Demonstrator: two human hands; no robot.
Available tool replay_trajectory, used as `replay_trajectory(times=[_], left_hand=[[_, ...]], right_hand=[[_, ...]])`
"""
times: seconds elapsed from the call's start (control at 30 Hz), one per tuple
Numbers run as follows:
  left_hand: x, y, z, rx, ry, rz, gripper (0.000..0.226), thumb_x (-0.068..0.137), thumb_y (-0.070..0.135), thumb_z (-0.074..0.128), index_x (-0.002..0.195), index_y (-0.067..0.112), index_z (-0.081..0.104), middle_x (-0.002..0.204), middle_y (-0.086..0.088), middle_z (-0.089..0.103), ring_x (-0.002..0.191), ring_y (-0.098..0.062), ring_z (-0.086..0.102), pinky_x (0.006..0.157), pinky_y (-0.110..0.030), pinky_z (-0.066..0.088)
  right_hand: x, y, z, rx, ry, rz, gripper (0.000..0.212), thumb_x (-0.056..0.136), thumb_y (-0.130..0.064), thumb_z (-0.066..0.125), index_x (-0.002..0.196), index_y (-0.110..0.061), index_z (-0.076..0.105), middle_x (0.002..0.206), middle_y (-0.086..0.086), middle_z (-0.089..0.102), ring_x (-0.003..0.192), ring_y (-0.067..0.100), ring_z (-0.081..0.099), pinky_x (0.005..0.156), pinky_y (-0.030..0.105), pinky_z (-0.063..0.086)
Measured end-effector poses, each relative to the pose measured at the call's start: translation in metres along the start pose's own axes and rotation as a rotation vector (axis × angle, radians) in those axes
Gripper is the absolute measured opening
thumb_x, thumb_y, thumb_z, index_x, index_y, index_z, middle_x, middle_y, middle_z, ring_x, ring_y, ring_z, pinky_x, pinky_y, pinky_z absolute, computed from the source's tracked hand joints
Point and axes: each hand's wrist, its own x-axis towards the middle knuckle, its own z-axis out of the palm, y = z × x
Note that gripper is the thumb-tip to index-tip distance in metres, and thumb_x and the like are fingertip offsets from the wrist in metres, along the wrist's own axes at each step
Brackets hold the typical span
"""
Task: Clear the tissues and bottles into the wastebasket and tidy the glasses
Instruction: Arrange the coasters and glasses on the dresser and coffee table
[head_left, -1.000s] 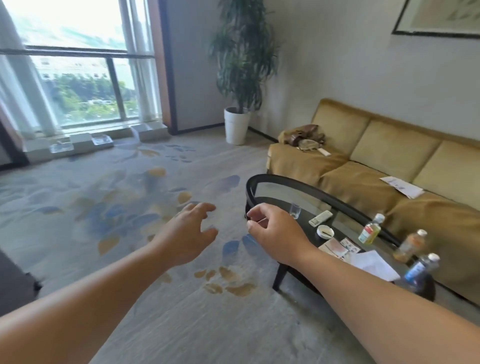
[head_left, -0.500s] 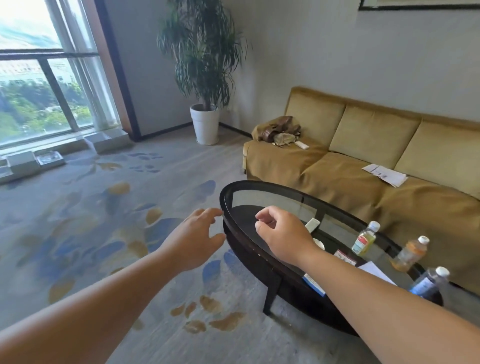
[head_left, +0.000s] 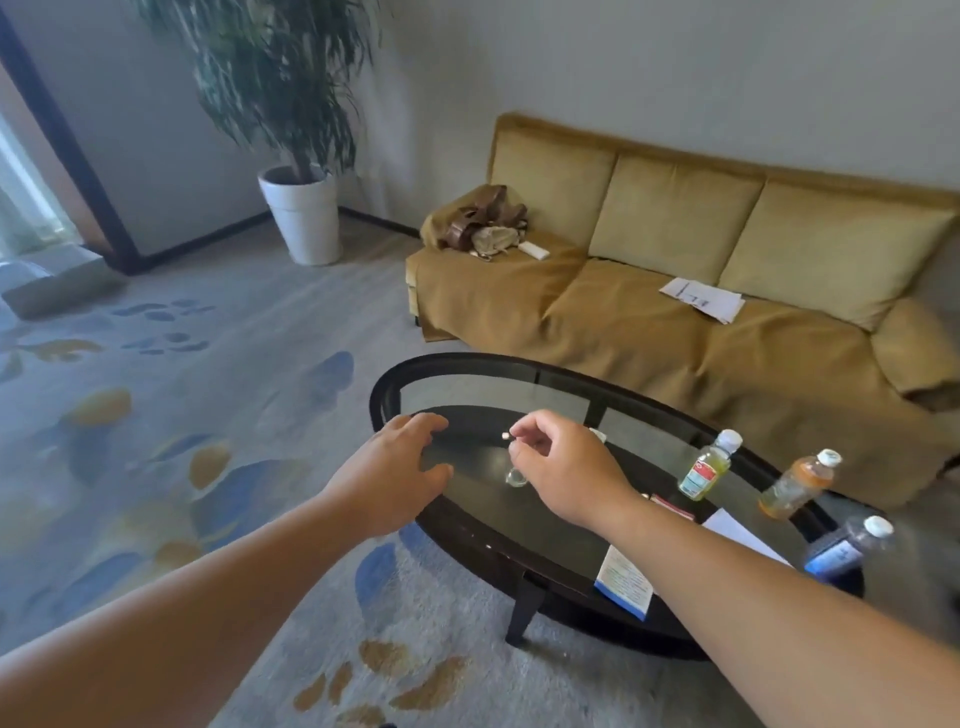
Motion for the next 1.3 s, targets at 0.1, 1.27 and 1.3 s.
replay_trajectory(times=[0.1,1.27,1.3], left_hand=[[0.043,-0.014,-0.006,-0.035,-0.074,0.040,0.055,0.093,0.036,0.056,0.144,0.031,0.034,0.141,0.003,0.044,0.125,-0.014,0.049,0.100,-0.028,0.046],[0.349,-0.061,0.160,0.069,-0.574,0.137,0.067,0.087,0.037,0.063,0.144,0.031,0.029,0.135,0.003,0.049,0.118,-0.012,0.051,0.097,-0.028,0.047],[0.354,-0.067,0.168,0.070,-0.595,0.135,0.069,0.086,0.037,0.063,0.145,0.031,0.028,0.135,0.003,0.049,0.118,-0.013,0.051,0.098,-0.029,0.047]], right_hand=[[0.027,0.002,0.001,-0.005,0.033,0.099,0.017,0.093,-0.034,0.055,0.108,-0.027,0.061,0.103,-0.011,0.063,0.094,0.006,0.059,0.075,0.021,0.048],[0.241,0.181,0.019,0.111,0.062,0.578,0.019,0.093,-0.031,0.054,0.110,-0.028,0.060,0.107,-0.013,0.061,0.095,0.005,0.061,0.076,0.022,0.047],[0.243,0.186,0.024,0.110,0.066,0.593,0.018,0.093,-0.031,0.054,0.110,-0.028,0.060,0.107,-0.014,0.061,0.095,0.004,0.060,0.073,0.019,0.046]])
